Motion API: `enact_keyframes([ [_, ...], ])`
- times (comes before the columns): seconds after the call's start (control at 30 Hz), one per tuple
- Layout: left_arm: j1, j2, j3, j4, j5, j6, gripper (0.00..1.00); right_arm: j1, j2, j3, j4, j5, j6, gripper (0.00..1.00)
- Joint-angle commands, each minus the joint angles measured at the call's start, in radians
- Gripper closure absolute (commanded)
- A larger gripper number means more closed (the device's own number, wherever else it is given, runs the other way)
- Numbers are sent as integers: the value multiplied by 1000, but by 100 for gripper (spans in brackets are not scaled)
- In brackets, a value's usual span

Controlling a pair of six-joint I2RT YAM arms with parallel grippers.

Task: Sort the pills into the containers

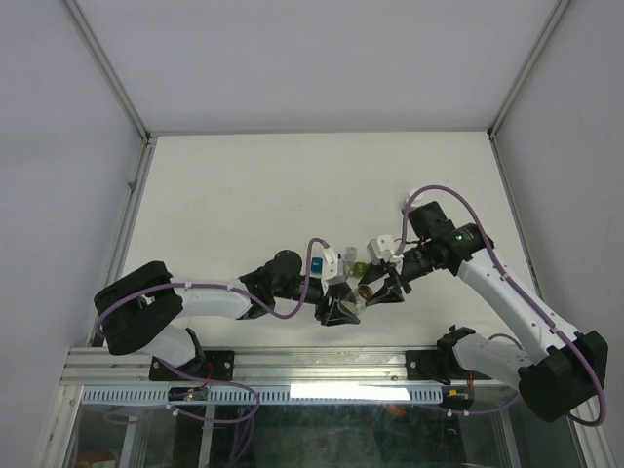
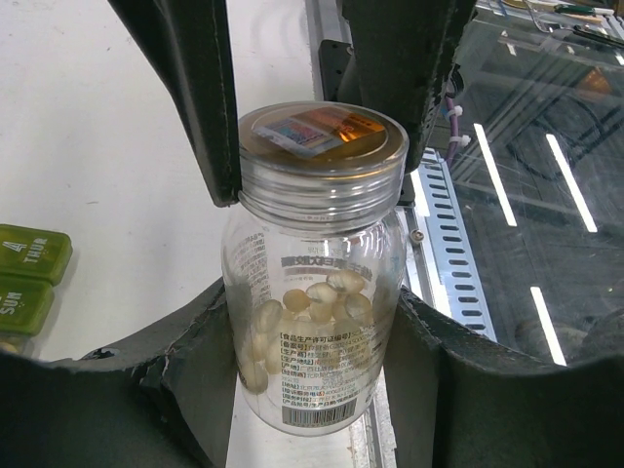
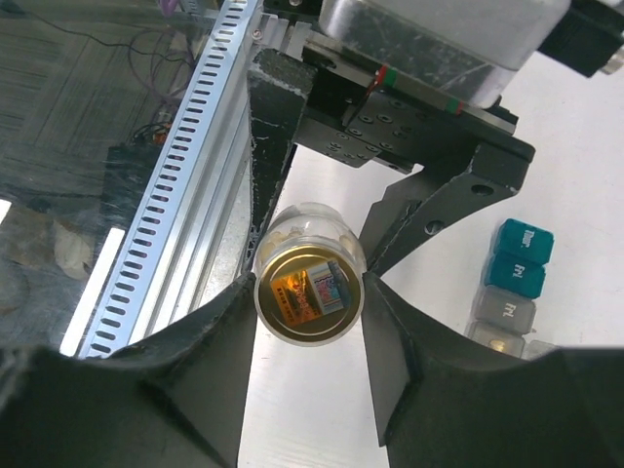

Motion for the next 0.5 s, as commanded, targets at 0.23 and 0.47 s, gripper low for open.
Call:
enact_keyframes([
  [0.23,-16,-27,8,182,-41,-89,100,18,-20,12,30,61,159,71],
  [0.47,-141,-92,76,81,-521,-78,100,26,19,85,78,355,559,76],
])
